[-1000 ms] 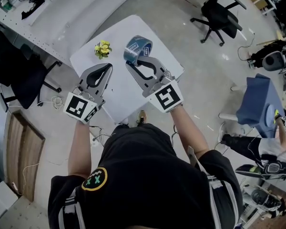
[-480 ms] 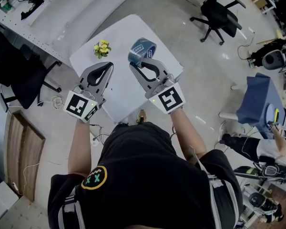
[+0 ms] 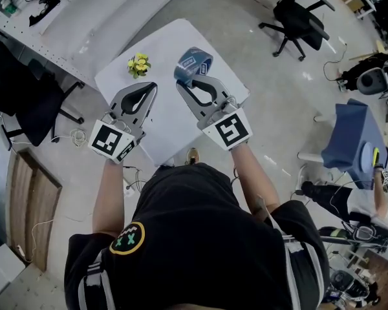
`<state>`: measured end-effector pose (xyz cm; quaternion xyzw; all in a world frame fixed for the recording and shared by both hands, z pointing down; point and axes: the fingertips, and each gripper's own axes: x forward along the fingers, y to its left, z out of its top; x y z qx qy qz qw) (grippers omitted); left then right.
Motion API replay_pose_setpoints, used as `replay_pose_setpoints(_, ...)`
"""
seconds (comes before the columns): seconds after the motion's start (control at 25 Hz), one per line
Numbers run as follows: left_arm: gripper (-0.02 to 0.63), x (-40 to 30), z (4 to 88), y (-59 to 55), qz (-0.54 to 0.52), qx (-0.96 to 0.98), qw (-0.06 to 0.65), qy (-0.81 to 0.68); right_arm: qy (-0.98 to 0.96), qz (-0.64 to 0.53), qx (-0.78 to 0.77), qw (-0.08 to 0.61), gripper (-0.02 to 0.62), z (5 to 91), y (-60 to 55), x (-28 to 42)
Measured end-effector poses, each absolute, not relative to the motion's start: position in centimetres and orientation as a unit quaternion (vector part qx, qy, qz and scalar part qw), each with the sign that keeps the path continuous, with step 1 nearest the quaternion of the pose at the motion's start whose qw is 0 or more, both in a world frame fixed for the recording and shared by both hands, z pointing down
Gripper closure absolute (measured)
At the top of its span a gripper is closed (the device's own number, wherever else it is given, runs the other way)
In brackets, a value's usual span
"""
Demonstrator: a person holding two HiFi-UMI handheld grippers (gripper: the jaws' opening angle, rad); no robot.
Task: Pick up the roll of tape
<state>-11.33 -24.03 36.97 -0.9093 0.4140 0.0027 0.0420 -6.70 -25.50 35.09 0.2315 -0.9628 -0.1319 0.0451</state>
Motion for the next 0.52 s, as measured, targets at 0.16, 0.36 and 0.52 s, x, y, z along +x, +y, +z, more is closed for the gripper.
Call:
replay_pose_setpoints(0.16, 0.588, -11.20, 36.70, -24.28, 0.003, -0.909, 0.045, 0.414, -0.962, -0.135, 0.232, 0.043, 0.531, 34.83, -25.84, -6.56)
replay_pose_setpoints(0.36, 0.588, -11.19, 36.51, -24.52, 0.004, -0.909, 0.047, 0.414, -0.961, -0.139, 0.234, 0.043, 0.531, 34.59, -26.13, -6.51)
replay_pose_setpoints(0.52, 0.588, -11.13, 36.60, -24.53, 0.003, -0.910, 0.048, 0.412, -0.961, -0.143, 0.234, 0.048, 0.531, 34.78, -26.14, -6.63)
